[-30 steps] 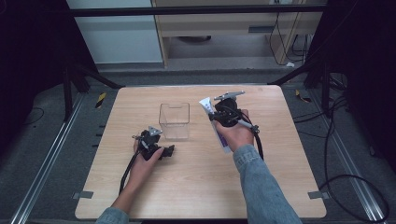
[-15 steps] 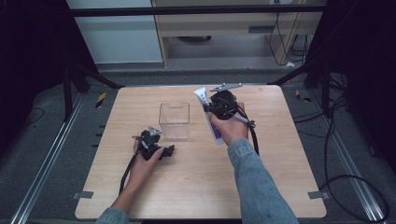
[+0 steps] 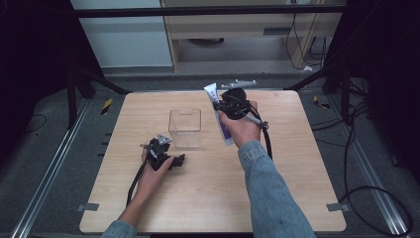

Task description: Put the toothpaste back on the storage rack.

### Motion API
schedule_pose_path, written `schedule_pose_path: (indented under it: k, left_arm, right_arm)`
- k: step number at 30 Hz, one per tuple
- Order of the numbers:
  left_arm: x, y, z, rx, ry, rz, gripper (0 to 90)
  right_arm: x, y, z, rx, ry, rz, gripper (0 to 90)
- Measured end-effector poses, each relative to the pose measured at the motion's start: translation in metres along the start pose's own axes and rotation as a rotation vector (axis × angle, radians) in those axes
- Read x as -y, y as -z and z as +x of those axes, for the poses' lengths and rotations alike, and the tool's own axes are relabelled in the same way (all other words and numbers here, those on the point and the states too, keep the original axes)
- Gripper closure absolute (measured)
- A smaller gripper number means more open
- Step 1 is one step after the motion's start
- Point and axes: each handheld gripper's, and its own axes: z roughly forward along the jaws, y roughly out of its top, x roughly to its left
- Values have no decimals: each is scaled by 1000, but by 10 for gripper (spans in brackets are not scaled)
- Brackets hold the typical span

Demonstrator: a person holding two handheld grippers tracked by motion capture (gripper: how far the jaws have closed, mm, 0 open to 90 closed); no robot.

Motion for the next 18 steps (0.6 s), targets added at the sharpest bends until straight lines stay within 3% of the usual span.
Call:
schedule_pose_path:
  k: [18]
  left_arm:
    - [0,0,0,-3,1,-2,0]
  right_arm:
    - [-30,-14,14,-24,4,-74,794]
